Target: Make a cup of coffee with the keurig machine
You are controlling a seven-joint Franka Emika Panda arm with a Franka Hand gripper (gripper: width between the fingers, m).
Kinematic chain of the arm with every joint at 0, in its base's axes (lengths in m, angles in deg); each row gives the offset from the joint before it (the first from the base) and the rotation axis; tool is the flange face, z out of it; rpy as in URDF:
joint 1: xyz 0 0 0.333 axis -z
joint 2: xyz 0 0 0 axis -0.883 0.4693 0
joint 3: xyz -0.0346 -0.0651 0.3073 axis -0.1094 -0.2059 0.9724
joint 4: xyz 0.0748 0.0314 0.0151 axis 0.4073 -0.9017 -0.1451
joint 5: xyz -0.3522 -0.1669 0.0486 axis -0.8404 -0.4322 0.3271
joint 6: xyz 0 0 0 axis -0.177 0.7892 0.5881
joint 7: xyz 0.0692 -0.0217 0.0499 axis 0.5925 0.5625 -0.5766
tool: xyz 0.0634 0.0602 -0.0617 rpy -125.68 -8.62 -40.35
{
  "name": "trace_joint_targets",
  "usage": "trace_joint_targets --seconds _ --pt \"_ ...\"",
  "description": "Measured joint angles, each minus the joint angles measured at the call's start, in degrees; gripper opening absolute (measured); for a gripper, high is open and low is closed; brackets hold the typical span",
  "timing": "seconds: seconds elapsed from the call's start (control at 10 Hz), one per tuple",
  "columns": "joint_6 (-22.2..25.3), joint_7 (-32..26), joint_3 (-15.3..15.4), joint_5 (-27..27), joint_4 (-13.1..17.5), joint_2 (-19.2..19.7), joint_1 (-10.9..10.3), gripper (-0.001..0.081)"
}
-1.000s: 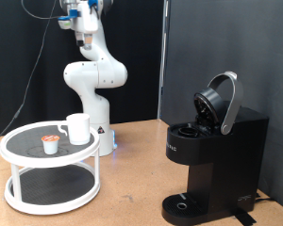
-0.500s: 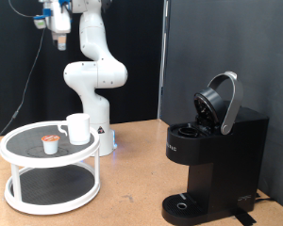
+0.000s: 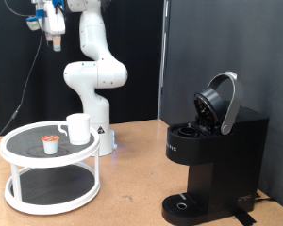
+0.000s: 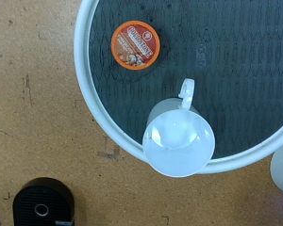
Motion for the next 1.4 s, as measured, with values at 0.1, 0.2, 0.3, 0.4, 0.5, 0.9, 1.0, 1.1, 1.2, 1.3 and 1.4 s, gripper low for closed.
trace_joint_targets --seconds 0.1,0.2,0.3,0.4,0.5,0.9,1.0,1.1,1.2,1.3,1.4 --pt "-0.2 -0.2 -0.4 0.2 -0.5 0.5 0.0 0.0735" --pt "-1.5 0.0 -0.6 0.1 -1.5 1.3 0.1 0.0735" --pt "-3.9 0.8 -0.6 -0.4 -3.1 2.3 0.1 0.0735" --pt "-6.8 1.7 -0.6 -1.2 -4.9 3.4 0.2 0.0735" --pt "-10.0 2.4 -0.6 -2.2 -6.9 4.3 0.4 0.0735" --pt "-26.0 4.8 -1.0 -5.5 -15.4 7.8 2.1 0.0735" --pt "-28.8 5.9 -1.0 -5.9 -16.5 8.5 2.4 0.0735" --pt "-28.4 5.6 -1.0 -5.8 -16.4 8.5 2.4 0.0735" --pt "-28.0 3.9 -1.3 -4.9 -16.4 8.5 2.3 0.0735" --pt "-28.0 2.6 -1.9 -3.7 -16.5 8.6 2.3 0.0735" --pt "-28.5 2.1 -2.4 -3.5 -17.0 8.9 2.3 0.0735"
